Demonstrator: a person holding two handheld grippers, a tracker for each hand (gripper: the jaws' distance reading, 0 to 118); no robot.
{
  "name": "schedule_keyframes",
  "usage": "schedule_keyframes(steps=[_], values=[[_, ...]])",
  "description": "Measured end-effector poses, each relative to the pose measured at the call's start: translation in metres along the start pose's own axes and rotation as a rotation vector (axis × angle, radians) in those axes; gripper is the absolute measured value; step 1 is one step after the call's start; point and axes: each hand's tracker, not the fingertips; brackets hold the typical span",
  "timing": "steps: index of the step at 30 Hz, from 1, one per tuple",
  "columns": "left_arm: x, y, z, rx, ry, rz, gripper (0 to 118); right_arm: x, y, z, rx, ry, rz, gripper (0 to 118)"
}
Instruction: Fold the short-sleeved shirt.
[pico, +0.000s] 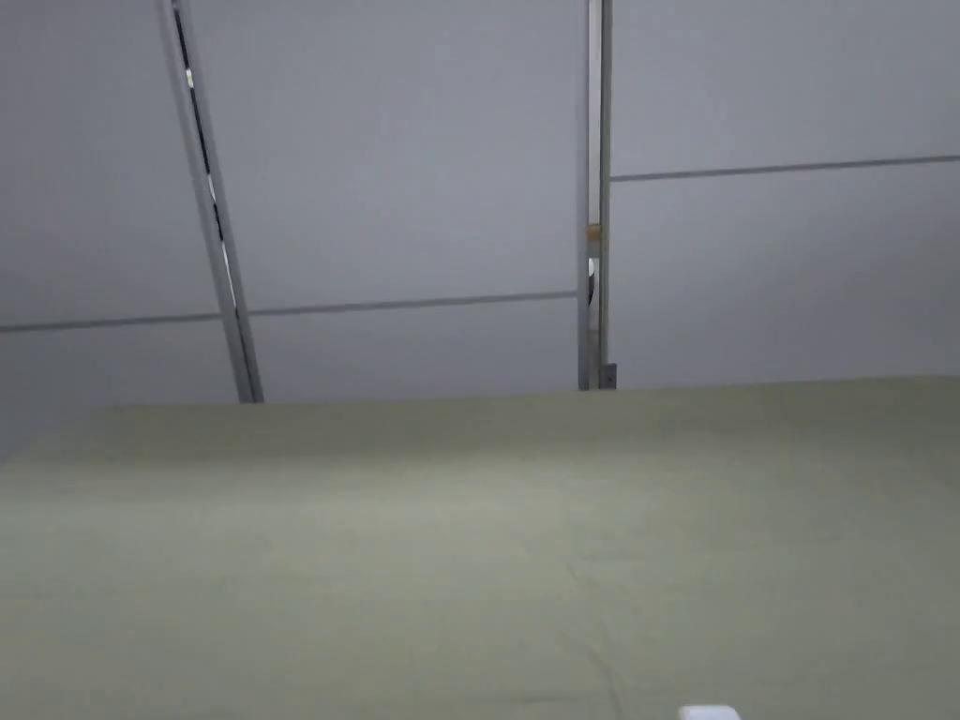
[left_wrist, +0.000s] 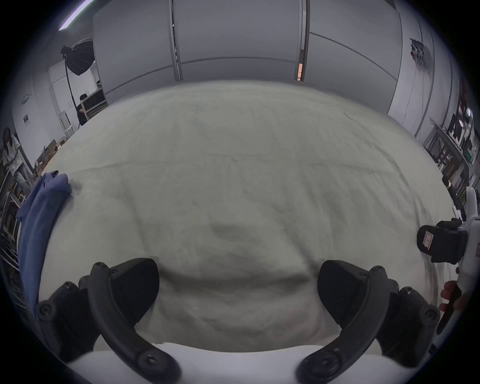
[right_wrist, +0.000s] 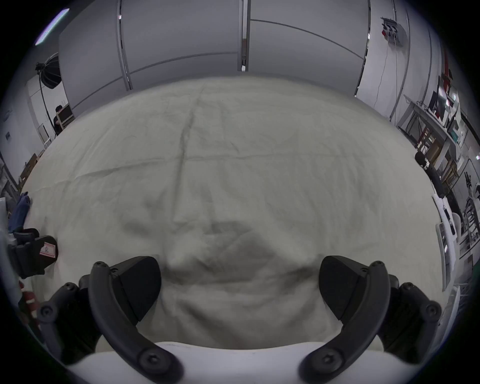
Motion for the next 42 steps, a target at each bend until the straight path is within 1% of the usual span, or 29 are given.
schedule_keyframes(steps=[1,2,3,4,6,8,11,14,16,20,21,22,23,24,26,28,30,31,32,33,34,35,36,37,38,39,40,41,42], values=[[0.002,0.001,0.009,-0.005,0.014,-0.005,118,0.002,0.000,0.011,-0.001,0.020,-0.020,118],[0.004,0.000,0.018,0.003,0.041,-0.003,118,0.005,-0.004,0.022,0.025,0.114,-0.068,118],[0.003,-0.002,0.035,0.052,0.023,0.018,118,0.009,-0.005,0.036,0.052,0.165,-0.084,118],[0.000,-0.001,0.056,0.126,-0.022,0.039,118,0.011,-0.001,0.051,0.089,0.116,-0.074,118],[0.010,0.015,0.105,0.222,0.013,0.042,118,0.017,0.015,0.073,0.155,0.058,-0.060,118],[0.008,0.044,0.154,0.344,-0.007,0.053,118,0.027,0.044,0.109,0.237,0.075,-0.109,118],[0.002,0.098,0.266,0.575,-0.020,0.075,118,0.044,0.098,0.202,0.455,0.115,-0.199,118],[-0.010,0.136,0.372,0.791,-0.021,0.070,118,0.054,0.143,0.305,0.656,0.099,-0.174,118],[-0.015,0.150,0.439,0.892,0.026,0.038,118,0.060,0.163,0.375,0.803,0.079,-0.163,118],[-0.027,0.141,0.520,1.085,0.057,0.040,118,0.066,0.168,0.468,0.951,0.062,-0.165,118],[-0.029,0.136,0.527,1.106,0.046,0.072,118,0.064,0.165,0.479,0.966,0.027,-0.161,118],[-0.038,0.129,0.536,1.135,-0.015,0.161,118,0.059,0.162,0.488,0.980,-0.067,-0.115,118],[-0.053,0.120,0.537,1.161,-0.177,0.316,118,0.045,0.155,0.497,1.038,-0.252,0.040,118],[-0.068,0.108,0.535,1.165,-0.394,0.512,118,0.025,0.145,0.498,1.132,-0.474,0.291,118],[-0.096,0.084,0.503,1.049,-0.831,1.072,118,-0.008,0.118,0.476,1.240,-0.869,0.885,118],[-0.098,0.056,0.446,0.670,-1.180,1.737,118,-0.021,0.091,0.442,1.187,-1.158,1.414,118],[-0.081,0.024,0.391,0.263,-1.422,2.178,118,-0.016,0.061,0.409,1.108,-1.382,1.827,118],[-0.072,0.005,0.374,0.163,-1.422,2.237,118,-0.016,0.051,0.397,1.075,-1.393,1.934,118],[-0.068,-0.012,0.370,0.166,-1.336,2.240,118,-0.017,0.041,0.389,1.021,-1.316,1.993,118],[-0.070,-0.021,0.362,0.250,-1.195,2.189,118,-0.017,0.032,0.382,0.999,-1.225,2.017,118],[-0.074,-0.032,0.363,0.333,-0.973,2.116,118,-0.009,0.028,0.367,0.974,-1.157,2.052,118],[-0.077,-0.037,0.362,0.310,-0.828,2.085,118,-0.008,0.023,0.360,0.959,-1.158,2.057,118],[-0.080,-0.037,0.358,0.269,-0.744,2.083,118,-0.006,0.020,0.354,0.937,-1.164,2.060,118],[-0.089,-0.026,0.349,0.189,-0.716,2.022,118,-0.005,0.020,0.351,0.945,-1.170,2.029,118],[-0.095,-0.016,0.343,0.152,-0.718,1.924,118,-0.001,0.027,0.351,0.948,-1.099,1.950,118],[-0.103,0.002,0.342,0.176,-0.751,1.743,118,-0.005,0.036,0.361,0.957,-0.947,1.754,118],[-0.105,0.019,0.354,0.249,-0.730,1.543,118,-0.007,0.054,0.380,0.971,-0.767,1.451,118],[-0.106,0.033,0.367,0.335,-0.678,1.357,118,-0.007,0.069,0.395,0.967,-0.649,1.205,118],[-0.104,0.051,0.384,0.450,-0.594,1.131,118,0.000,0.090,0.419,0.961,-0.473,0.850,118]])
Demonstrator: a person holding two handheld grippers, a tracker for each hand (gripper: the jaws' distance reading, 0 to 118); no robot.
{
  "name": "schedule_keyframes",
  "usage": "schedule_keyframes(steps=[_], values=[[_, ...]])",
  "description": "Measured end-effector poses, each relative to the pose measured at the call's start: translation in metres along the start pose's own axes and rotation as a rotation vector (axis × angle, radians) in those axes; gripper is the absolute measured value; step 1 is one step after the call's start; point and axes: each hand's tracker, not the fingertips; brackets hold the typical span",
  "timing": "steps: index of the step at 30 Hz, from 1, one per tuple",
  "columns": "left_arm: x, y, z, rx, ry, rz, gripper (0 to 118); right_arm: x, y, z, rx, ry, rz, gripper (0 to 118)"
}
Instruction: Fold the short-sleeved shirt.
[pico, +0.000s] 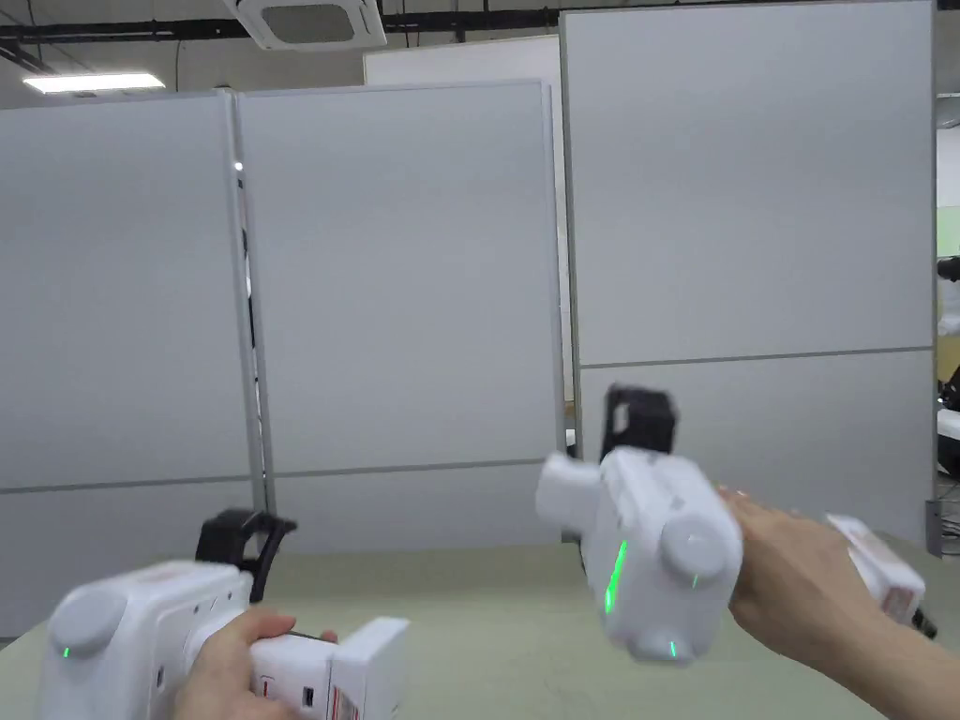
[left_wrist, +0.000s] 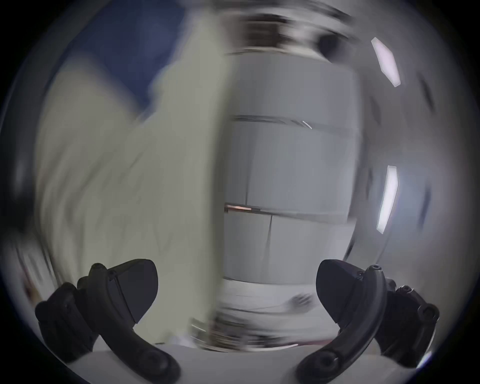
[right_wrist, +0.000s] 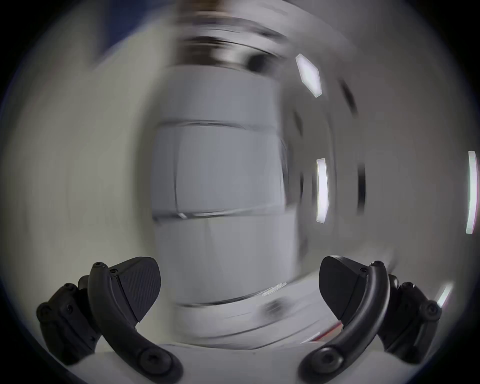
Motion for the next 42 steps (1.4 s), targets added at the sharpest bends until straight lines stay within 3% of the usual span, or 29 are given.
schedule_keyframes(steps=[2,4,5,7,8,9,11,15,19,23,30,36,39,40,41,42], values=[[0.040,0.001,0.008,0.095,-0.056,-0.438,118,0.064,-0.005,-0.011,-0.048,0.144,-0.787,118],[0.073,-0.013,0.029,0.225,-0.109,-0.845,118,0.094,-0.030,-0.019,-0.013,0.264,-1.277,118],[0.085,-0.025,0.037,0.316,-0.088,-1.045,118,0.098,-0.042,-0.022,-0.004,0.256,-1.391,118],[0.093,-0.056,0.047,0.533,0.033,-1.440,118,0.093,-0.058,-0.026,-0.026,0.169,-1.339,118],[0.094,-0.065,0.048,0.589,0.073,-1.533,118,0.085,-0.065,-0.028,-0.068,0.138,-1.243,118],[0.093,-0.070,0.047,0.611,0.084,-1.541,118,0.079,-0.069,-0.029,-0.075,0.111,-1.195,118],[0.088,-0.059,0.033,0.552,0.020,-1.458,118,0.070,-0.075,-0.031,-0.070,0.108,-1.139,118],[0.088,-0.052,0.025,0.425,-0.039,-1.301,118,0.055,-0.070,-0.032,-0.088,0.151,-1.135,118],[0.088,-0.050,0.028,0.430,-0.041,-1.271,118,0.054,-0.063,-0.020,0.040,0.177,-1.121,118],[0.089,-0.046,0.032,0.433,-0.034,-1.250,118,0.056,-0.056,-0.008,0.144,0.128,-1.040,118],[0.087,-0.046,0.040,0.422,-0.024,-1.218,118,0.057,-0.045,0.011,0.152,0.160,-1.071,118],[0.090,-0.052,0.040,0.394,-0.008,-1.261,118,0.048,-0.051,0.008,0.129,0.169,-1.043,118],[0.090,-0.054,0.042,0.402,-0.020,-1.288,118,0.051,-0.053,0.009,0.092,0.184,-1.083,118],[0.091,-0.052,0.044,0.352,-0.062,-1.278,107,0.054,-0.055,0.006,0.023,0.215,-1.104,117],[0.091,-0.048,0.045,0.298,-0.103,-1.258,74,0.055,-0.056,0.004,-0.005,0.242,-1.118,105],[0.093,-0.045,0.044,0.261,-0.100,-1.234,38,0.054,-0.058,0.003,0.001,0.266,-1.148,80]])
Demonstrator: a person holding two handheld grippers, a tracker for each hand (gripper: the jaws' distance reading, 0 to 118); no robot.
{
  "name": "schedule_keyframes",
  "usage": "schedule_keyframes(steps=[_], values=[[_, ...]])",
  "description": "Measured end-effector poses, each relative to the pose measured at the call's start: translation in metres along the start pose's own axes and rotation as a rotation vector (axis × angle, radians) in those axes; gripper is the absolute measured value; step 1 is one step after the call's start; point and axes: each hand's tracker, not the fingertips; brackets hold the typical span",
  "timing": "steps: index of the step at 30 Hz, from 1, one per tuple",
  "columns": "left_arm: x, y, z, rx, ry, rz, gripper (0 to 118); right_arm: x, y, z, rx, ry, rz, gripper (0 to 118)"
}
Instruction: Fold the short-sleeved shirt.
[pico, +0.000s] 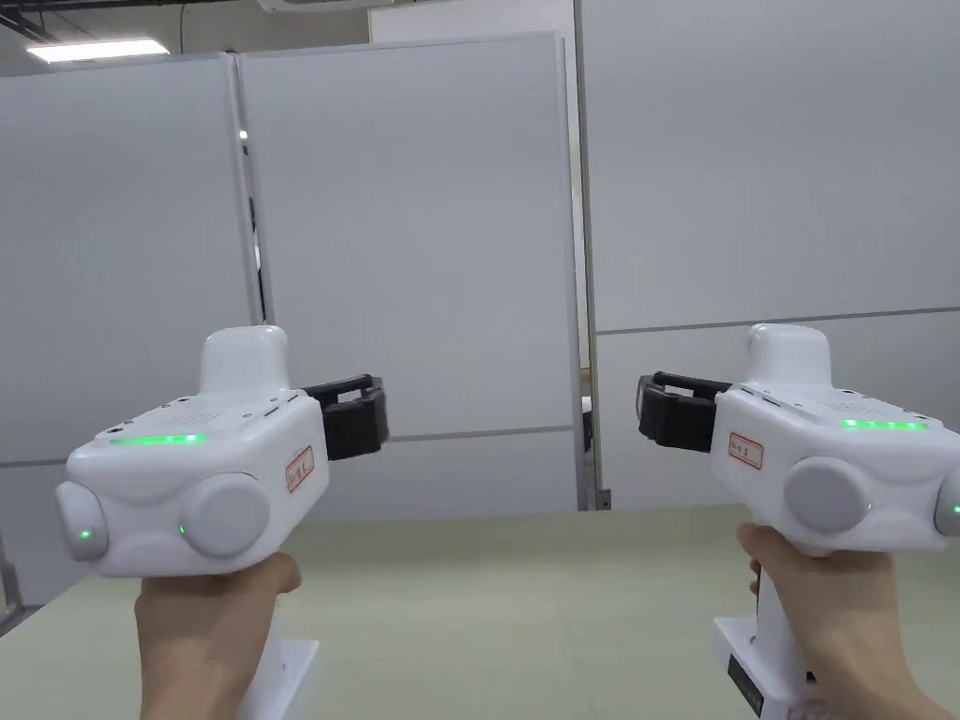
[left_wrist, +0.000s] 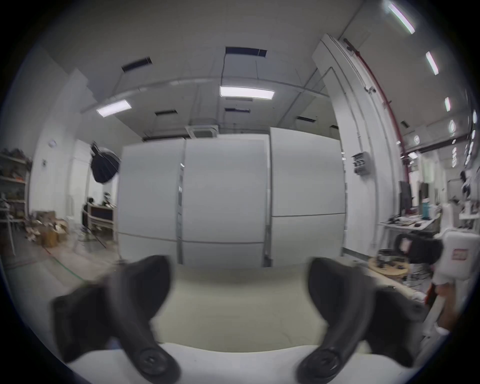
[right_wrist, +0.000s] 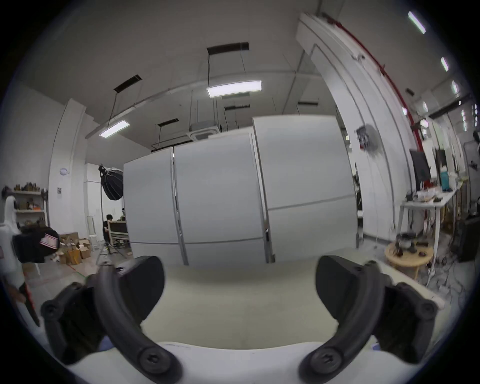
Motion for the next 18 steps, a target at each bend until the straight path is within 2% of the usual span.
schedule_keyframes(steps=[1,2,3,4,5,8,12,18], values=[[0.002,0.000,-0.002,0.005,0.035,-0.007,18,0.000,-0.001,0.001,0.002,-0.002,0.001,56],[0.004,-0.002,-0.006,-0.007,0.069,-0.016,18,0.004,-0.003,-0.003,0.026,-0.065,0.023,56],[0.005,-0.004,-0.008,-0.007,0.060,-0.019,0,0.003,-0.007,-0.007,-0.003,-0.157,0.059,2],[-0.001,-0.007,-0.008,-0.038,0.027,-0.006,0,0.009,-0.011,-0.010,0.020,-0.091,0.004,1],[-0.004,-0.008,-0.009,-0.098,-0.024,0.027,0,0.015,-0.011,-0.012,-0.032,0.009,-0.026,1],[-0.003,-0.018,-0.004,-0.085,0.021,0.016,0,0.011,-0.021,-0.016,-0.038,-0.022,0.007,1],[-0.022,-0.021,0.007,-0.089,0.048,0.038,0,-0.002,-0.025,-0.018,-0.044,0.094,-0.044,2],[-0.072,-0.016,0.042,-0.073,0.172,0.019,0,-0.064,-0.030,-0.033,-0.075,0.234,-0.027,1]])
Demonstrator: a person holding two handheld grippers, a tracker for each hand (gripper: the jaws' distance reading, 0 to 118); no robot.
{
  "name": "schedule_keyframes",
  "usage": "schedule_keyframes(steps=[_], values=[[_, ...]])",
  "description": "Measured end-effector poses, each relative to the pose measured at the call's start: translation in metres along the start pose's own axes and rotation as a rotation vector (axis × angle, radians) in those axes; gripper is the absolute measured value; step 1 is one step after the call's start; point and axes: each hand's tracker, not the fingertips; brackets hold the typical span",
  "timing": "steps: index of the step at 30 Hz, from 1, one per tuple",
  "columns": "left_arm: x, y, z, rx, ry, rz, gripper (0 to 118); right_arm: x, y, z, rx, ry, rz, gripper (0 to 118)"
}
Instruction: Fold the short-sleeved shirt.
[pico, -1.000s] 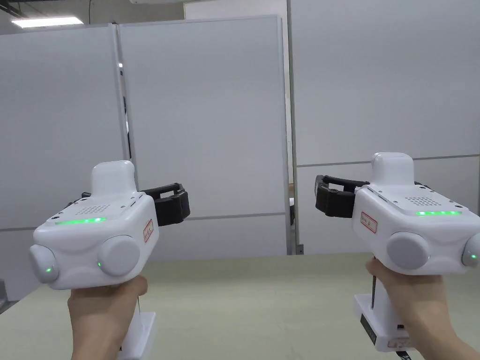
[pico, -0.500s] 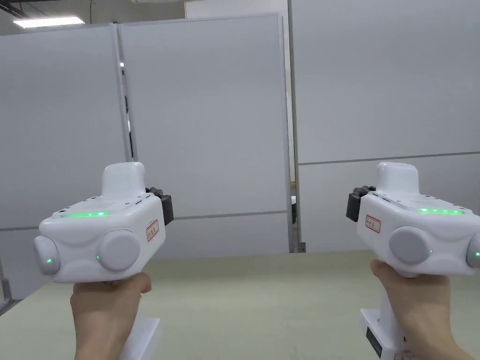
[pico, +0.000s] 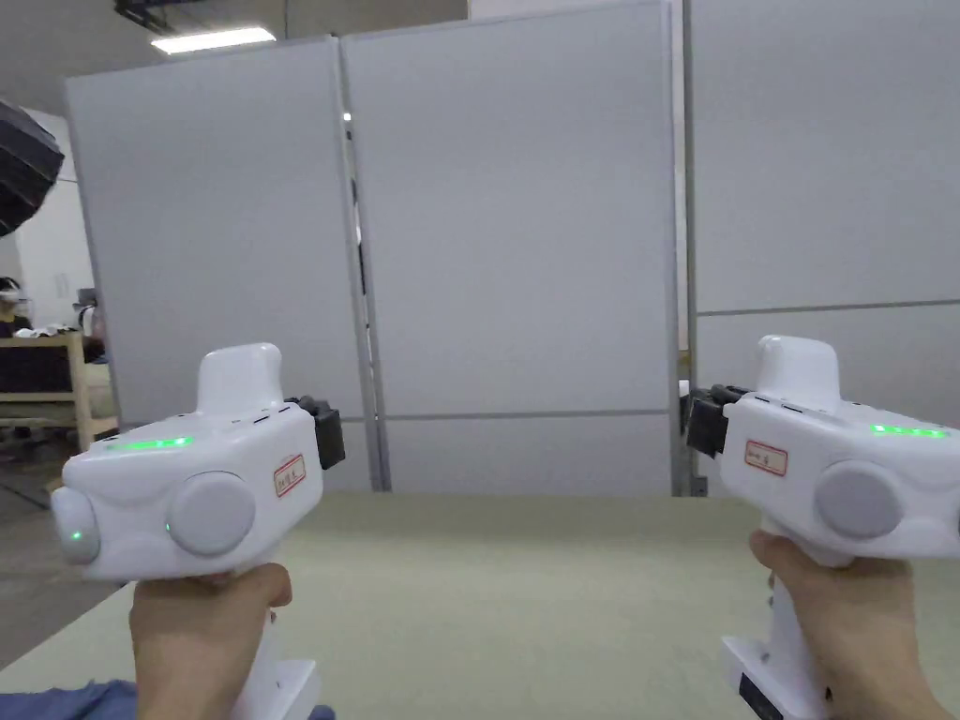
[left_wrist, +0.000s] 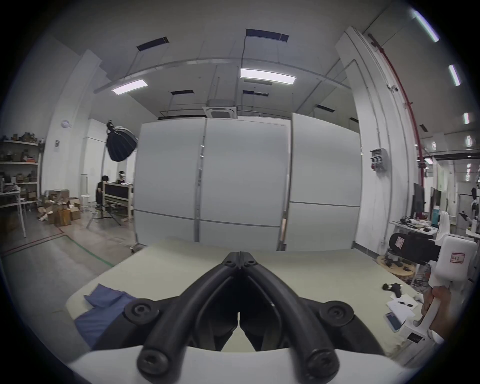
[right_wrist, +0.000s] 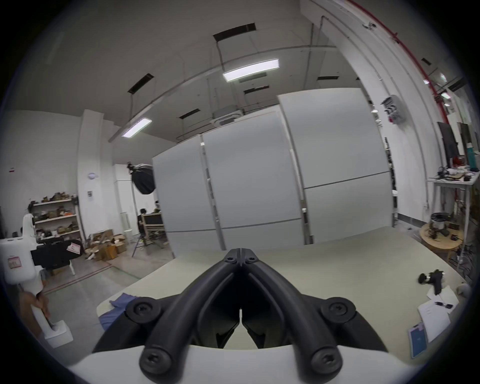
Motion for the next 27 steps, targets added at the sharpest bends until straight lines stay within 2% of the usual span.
schedule_keyframes(steps=[3,11,16,22,27], values=[[-0.039,-0.002,0.020,-0.001,0.083,0.007,0,-0.038,-0.014,-0.024,-0.026,0.116,0.021,1],[-0.157,-0.020,0.090,-0.051,0.371,0.073,0,-0.171,-0.063,-0.090,-0.113,0.429,0.055,2],[-0.213,-0.035,0.143,-0.074,0.523,0.124,0,-0.240,-0.095,-0.121,-0.165,0.585,0.028,2],[-0.257,-0.056,0.174,-0.149,0.596,0.167,0,-0.294,-0.130,-0.144,-0.212,0.688,0.025,2],[-0.276,-0.082,0.148,-0.284,0.555,0.169,0,-0.308,-0.157,-0.165,-0.259,0.731,0.010,2]])
